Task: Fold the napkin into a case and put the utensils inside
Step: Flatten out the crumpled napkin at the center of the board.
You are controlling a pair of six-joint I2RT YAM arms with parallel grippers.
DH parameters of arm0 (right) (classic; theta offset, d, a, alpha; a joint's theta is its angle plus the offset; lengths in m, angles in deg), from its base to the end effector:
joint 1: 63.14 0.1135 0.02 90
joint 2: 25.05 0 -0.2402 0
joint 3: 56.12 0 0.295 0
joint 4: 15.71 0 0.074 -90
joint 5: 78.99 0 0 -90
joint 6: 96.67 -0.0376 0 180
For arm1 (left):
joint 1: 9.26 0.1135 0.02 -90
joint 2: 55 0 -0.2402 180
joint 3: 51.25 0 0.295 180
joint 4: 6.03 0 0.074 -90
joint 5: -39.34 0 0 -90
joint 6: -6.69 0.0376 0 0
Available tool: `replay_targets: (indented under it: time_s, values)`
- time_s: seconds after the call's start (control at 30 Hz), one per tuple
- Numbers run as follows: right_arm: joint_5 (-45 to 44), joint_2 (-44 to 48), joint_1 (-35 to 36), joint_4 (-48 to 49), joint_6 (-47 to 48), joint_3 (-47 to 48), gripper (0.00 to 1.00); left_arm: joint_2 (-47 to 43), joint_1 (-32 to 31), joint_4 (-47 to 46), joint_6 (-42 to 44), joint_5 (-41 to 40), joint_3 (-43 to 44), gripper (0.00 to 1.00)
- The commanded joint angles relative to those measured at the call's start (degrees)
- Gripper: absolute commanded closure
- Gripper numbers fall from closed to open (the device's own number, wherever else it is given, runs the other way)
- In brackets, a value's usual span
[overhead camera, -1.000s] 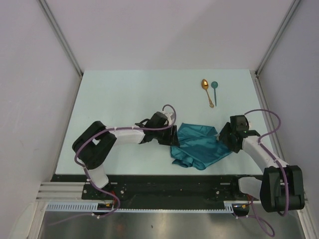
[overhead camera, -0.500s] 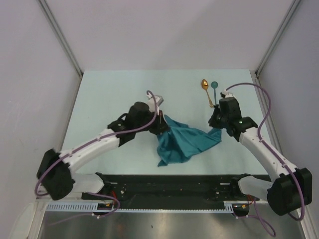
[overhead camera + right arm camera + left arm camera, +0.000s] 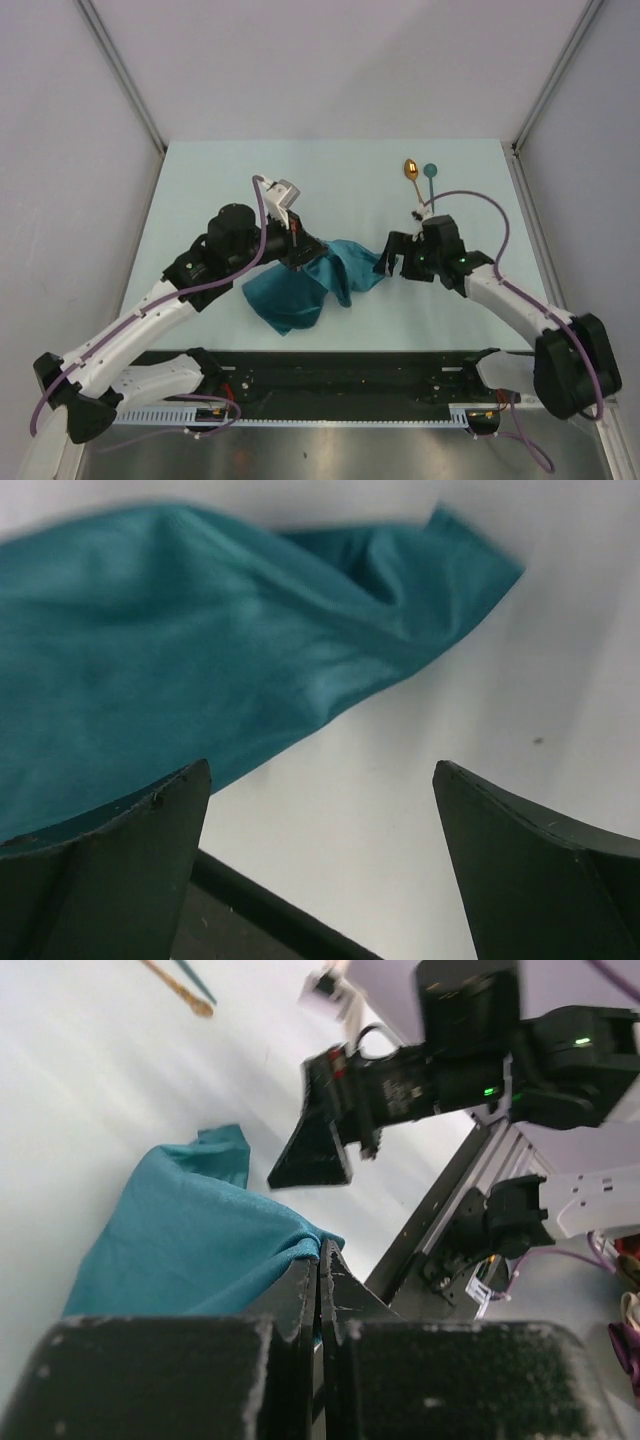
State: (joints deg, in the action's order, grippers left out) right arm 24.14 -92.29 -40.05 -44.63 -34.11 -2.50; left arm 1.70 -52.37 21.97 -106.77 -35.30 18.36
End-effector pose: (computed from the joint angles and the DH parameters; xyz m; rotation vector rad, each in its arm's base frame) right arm 0.2683 0.1237 0.1907 -0.0302 2.3969 0.6983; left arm 0.1992 -0.2001 0.3515 0.5310 1.8861 -1.0391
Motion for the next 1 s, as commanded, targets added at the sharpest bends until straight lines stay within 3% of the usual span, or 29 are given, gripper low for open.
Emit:
replay_targets:
  time_s: [0.0,0.13,0.3,0.43,0.53,0.57,0.63,0.73,0.97]
  values:
    - [10.3,-7.9,1.5,18.4,-4.5,-4.4,0.0,-0.9,0.0,1.0,-0.4,1.1,-0.3,1.0]
    - [7.1,-13.7,2.0,19.4,-6.3,-4.1,0.0,-1.8,0.0,2.1,-0.2,0.6,0.5,1.0]
    - [0.5,-18.5,3.3,22.9,-18.2,-4.6,0.01,-3.4,0.0,2.9,0.1,0.5,0.4,1.0]
    - [-4.9,-22.5,4.1,26.0,-21.8,-3.9,0.08,-4.4,0.1,2.9,-0.2,1.2,-0.1,1.0]
    - [-6.7,-24.8,4.1,29.8,-21.9,-3.3,0.4,-5.4,0.0,4.3,0.2,0.5,-0.2,1.0]
    - [-6.6,-25.0,4.1,30.7,-20.8,-2.9,0.71,-5.7,0.1,4.8,0.3,-0.8,-0.2,1.0]
    - [-6.7,-23.5,4.2,28.5,-17.2,-0.3,0.96,-7.2,0.1,6.7,1.1,-2.6,0.2,1.0]
    - [-5.2,-15.9,4.3,21.4,-12.0,2.4,1.0,-10.4,0.1,8.2,4.0,-3.8,2.0,1.0]
    - [-2.3,8.7,6.0,-6.8,-1.7,11.8,1.0,-16.4,0.1,13.2,7.2,-2.7,7.6,1.0]
